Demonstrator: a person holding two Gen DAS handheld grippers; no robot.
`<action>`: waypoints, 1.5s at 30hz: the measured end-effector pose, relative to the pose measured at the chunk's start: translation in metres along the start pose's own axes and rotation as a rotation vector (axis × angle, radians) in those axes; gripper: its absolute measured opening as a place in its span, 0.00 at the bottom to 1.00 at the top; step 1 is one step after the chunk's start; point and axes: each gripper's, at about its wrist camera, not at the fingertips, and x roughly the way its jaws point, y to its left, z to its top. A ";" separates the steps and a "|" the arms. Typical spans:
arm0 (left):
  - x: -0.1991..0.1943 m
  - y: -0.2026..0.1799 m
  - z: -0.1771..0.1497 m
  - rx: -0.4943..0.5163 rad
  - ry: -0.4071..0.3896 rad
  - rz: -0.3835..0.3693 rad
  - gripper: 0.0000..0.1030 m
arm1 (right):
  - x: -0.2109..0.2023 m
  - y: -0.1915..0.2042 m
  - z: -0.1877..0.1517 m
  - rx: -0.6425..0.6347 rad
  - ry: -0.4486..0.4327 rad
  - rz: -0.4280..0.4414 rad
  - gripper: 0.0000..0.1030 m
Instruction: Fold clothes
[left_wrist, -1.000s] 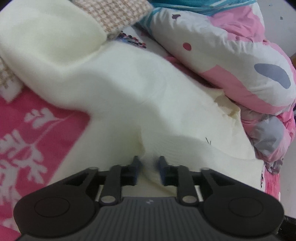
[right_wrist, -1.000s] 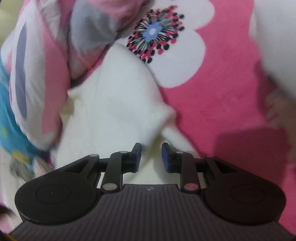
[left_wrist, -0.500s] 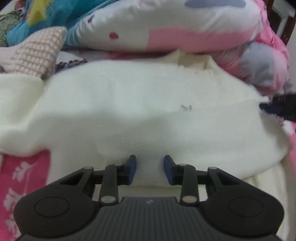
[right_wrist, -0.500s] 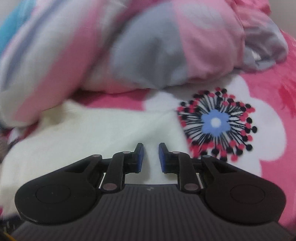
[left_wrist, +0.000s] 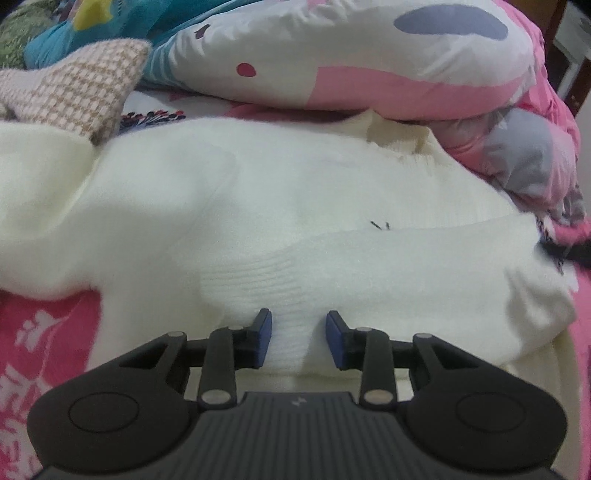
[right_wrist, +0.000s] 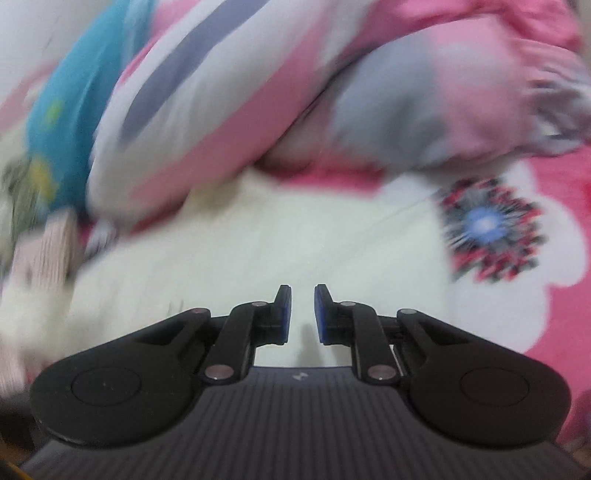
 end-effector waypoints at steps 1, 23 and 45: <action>-0.001 0.003 0.001 -0.019 0.003 -0.013 0.33 | 0.013 0.006 -0.009 -0.032 0.050 -0.019 0.13; -0.144 0.228 0.018 -0.705 -0.358 0.182 0.47 | 0.038 0.300 0.062 -0.290 0.093 0.433 0.15; -0.126 0.396 0.043 -1.006 -0.446 0.039 0.15 | 0.133 0.452 0.031 -0.376 0.287 0.567 0.15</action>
